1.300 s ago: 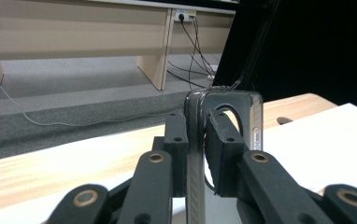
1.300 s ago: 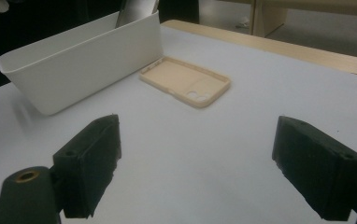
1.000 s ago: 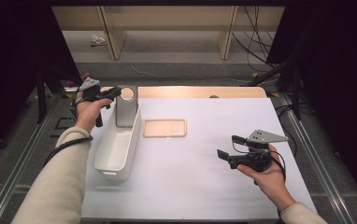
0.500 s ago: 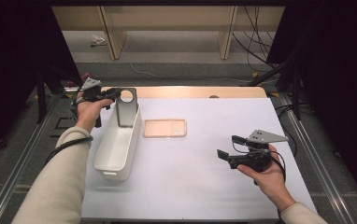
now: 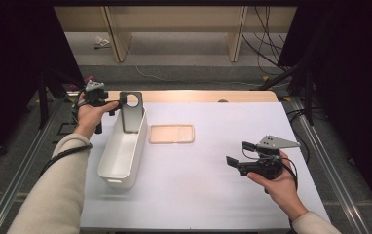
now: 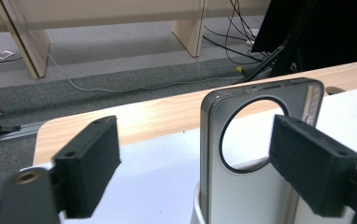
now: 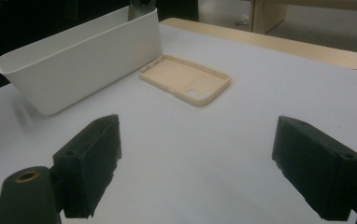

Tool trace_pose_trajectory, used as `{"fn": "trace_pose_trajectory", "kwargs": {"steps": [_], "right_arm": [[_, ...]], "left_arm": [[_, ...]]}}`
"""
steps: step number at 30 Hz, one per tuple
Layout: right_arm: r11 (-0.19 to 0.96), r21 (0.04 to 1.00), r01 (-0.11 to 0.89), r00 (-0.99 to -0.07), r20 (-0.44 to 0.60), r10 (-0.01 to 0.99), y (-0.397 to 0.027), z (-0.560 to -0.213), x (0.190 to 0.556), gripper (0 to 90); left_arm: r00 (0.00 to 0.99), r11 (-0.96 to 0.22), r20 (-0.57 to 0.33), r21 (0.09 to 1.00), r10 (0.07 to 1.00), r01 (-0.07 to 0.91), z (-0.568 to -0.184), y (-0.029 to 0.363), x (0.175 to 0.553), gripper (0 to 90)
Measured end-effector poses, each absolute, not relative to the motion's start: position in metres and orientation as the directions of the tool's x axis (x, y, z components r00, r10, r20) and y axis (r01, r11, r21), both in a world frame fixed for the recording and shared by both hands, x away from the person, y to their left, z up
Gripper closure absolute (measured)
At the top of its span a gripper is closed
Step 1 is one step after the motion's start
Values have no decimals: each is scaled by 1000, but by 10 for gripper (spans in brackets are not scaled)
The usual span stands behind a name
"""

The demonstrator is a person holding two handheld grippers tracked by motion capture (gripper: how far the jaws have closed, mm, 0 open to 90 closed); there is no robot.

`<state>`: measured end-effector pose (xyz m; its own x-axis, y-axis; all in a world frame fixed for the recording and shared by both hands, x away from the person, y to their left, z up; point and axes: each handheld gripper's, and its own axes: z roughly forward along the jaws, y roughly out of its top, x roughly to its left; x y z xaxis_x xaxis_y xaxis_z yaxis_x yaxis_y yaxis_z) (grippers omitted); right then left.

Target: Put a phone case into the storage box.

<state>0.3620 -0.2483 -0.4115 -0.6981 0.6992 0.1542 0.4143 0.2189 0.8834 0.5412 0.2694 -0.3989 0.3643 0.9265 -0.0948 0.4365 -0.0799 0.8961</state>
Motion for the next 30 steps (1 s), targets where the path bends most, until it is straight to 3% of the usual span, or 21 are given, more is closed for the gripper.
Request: {"fn": "trace_pose_trajectory", "kwargs": {"steps": [3,5,11,26,30], "right_arm": [[219,884,413,-698,153,700,-248,-411,362,164],[219,883,415,-697,154,701,-248,-411,362,164],[220,882,416,-697,154,701,-247,-412,362,163],[220,880,421,-692,155,705,-246,-412,363,162],[219,881,420,-692,155,705,-246,-412,364,162]], "left_arm": [[382,-101,-89,887,920,450,-393,271,534,211],[363,-86,-106,875,926,476,-389,271,528,109],[384,-124,-72,879,921,461,-383,270,505,0],[442,-128,-65,911,894,393,-383,244,425,49],[475,-129,-82,909,876,396,-384,240,416,122]]}}
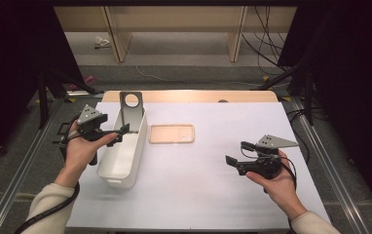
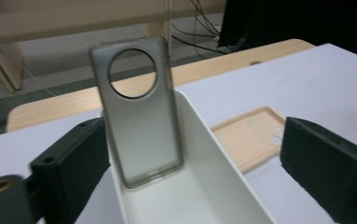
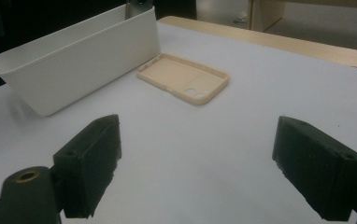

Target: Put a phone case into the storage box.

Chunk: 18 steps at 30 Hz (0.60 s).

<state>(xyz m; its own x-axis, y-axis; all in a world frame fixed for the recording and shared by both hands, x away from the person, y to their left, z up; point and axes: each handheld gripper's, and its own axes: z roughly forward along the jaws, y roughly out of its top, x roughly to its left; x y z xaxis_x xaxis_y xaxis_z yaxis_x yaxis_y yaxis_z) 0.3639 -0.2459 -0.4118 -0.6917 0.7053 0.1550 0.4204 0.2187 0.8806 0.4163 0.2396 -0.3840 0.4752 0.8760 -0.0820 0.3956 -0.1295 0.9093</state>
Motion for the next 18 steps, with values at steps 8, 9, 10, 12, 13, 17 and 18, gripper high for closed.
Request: {"fn": "trace_pose_trajectory", "kwargs": {"steps": [8,9,10,12,13,17,18], "right_arm": [[221,883,415,-694,150,704,-246,-411,365,162],[222,882,416,-695,151,703,-245,-411,365,162],[222,882,416,-695,151,703,-244,-411,365,162],[226,882,414,-697,147,702,-243,-411,366,162],[228,882,412,-699,146,700,-242,-411,366,162],[231,880,414,-701,146,698,-241,-413,367,162],[229,881,415,-700,148,699,-241,-413,368,162]], "left_arm": [[463,-120,-69,923,883,366,-386,235,398,150],[462,-115,-70,926,884,361,-386,235,397,152],[461,-112,-70,928,884,356,-385,234,397,156],[465,-116,-65,929,883,351,-384,233,396,159],[466,-118,-64,929,882,350,-384,233,396,159],[465,-115,-66,930,883,350,-383,232,396,160],[464,-114,-67,929,883,352,-383,232,396,161]]}}
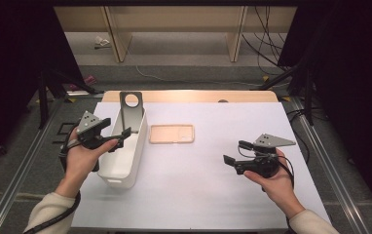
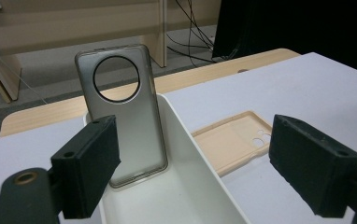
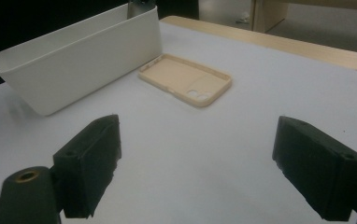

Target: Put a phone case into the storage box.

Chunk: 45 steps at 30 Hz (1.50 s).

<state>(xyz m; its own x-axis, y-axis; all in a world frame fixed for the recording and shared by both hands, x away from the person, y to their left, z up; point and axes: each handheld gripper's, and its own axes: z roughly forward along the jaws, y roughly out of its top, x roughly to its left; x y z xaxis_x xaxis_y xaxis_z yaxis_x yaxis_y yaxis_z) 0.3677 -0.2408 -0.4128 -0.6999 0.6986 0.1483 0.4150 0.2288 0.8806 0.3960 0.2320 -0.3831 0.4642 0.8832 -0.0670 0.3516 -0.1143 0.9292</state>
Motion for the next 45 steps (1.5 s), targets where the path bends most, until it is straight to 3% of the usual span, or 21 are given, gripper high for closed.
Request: {"fn": "trace_pose_trajectory", "kwargs": {"steps": [14,16,20,23,25,29,35,45], "right_arm": [[218,885,411,-696,150,703,-243,-410,367,162],[219,886,409,-695,147,704,-243,-410,368,162],[210,885,415,-689,155,708,-245,-411,368,162],[205,888,412,-689,157,707,-245,-410,367,162],[212,887,411,-692,152,705,-245,-410,367,162],[213,890,404,-697,149,701,-244,-408,364,162],[215,890,402,-699,147,700,-244,-408,364,162],[215,891,400,-704,148,694,-244,-408,364,162]], "left_arm": [[489,-127,-61,931,870,341,-379,219,395,189],[496,-142,-43,933,867,330,-376,213,395,267],[510,-189,-24,913,860,362,-371,193,396,623],[519,-244,-8,877,855,415,-372,173,404,832],[509,-258,-13,851,861,458,-374,159,411,897],[515,-298,-18,798,857,524,-380,127,422,899],[519,-411,76,712,851,570,-391,88,449,899],[489,-472,126,544,863,693,-429,68,493,900]]}}
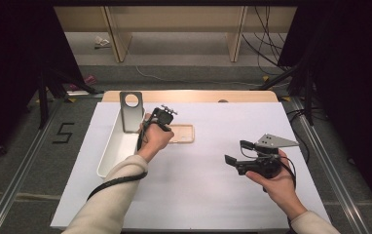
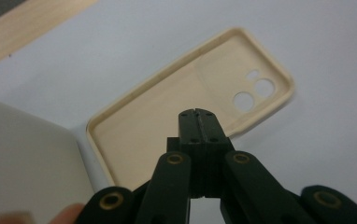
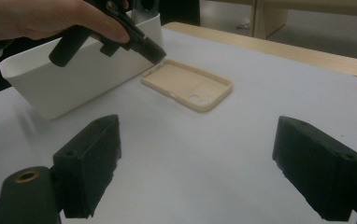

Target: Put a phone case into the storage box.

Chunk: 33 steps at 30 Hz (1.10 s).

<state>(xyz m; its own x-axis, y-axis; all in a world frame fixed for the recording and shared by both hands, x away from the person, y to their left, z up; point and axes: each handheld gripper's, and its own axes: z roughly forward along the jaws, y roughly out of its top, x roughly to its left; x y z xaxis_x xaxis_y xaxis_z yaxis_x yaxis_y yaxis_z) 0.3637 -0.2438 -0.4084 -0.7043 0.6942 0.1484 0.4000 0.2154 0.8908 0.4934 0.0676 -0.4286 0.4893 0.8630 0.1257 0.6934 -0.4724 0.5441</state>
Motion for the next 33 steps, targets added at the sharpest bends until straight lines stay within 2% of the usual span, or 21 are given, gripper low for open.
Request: {"fn": "trace_pose_trajectory", "kwargs": {"steps": [4,12,21,33], "right_arm": [[218,892,396,-707,144,693,-243,-408,363,162],[219,892,394,-708,143,691,-243,-408,363,162],[221,892,394,-710,143,690,-243,-408,363,162],[220,893,393,-711,143,689,-244,-407,363,162]], "left_arm": [[477,-482,147,498,867,721,-441,68,500,900],[455,-460,132,467,881,756,-453,72,504,900],[456,-472,149,434,877,767,-459,72,508,900],[449,-460,127,399,885,793,-457,71,510,900]]}}
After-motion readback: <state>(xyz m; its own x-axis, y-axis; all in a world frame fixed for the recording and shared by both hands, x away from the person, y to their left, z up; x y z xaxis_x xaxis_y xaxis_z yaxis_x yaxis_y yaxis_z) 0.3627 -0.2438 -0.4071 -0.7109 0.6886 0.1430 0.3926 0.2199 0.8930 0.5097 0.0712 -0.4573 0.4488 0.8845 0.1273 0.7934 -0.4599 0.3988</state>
